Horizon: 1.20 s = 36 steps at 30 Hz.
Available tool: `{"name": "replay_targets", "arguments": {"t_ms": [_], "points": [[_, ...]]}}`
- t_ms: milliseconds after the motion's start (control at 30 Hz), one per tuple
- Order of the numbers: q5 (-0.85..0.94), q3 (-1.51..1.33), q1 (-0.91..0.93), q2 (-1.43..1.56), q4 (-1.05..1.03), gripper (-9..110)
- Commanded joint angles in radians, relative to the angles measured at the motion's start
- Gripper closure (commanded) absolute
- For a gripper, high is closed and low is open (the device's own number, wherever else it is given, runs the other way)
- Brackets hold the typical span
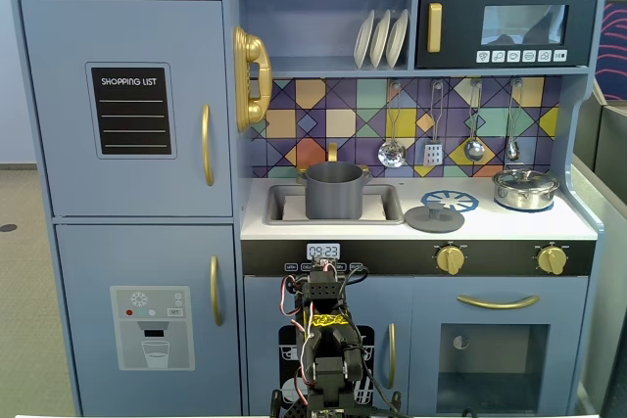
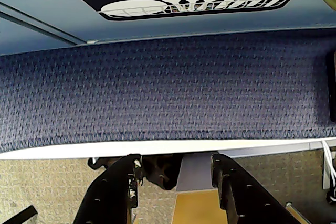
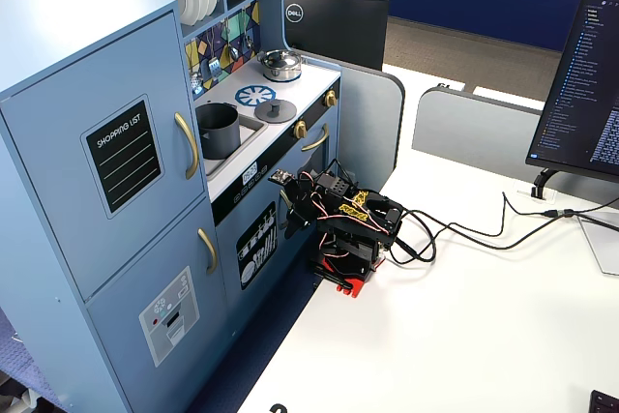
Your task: Pick up the lid from the counter and put it on the gray recipient
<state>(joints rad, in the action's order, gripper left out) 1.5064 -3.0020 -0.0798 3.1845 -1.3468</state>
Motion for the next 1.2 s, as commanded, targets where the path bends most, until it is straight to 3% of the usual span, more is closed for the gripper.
{"name": "replay_targets", "arguments": {"t_ms": [0,867,967,1167], "points": [[0.005,0.000,0.014,-0.008,-0.183,94],[0.005,0.000,0.048,-0.006,-0.183,93],[0.066,0.008,0.060,-0.011,-0.114,93],[0.057,0.454,0.160,-0.318,0.035,90]]}}
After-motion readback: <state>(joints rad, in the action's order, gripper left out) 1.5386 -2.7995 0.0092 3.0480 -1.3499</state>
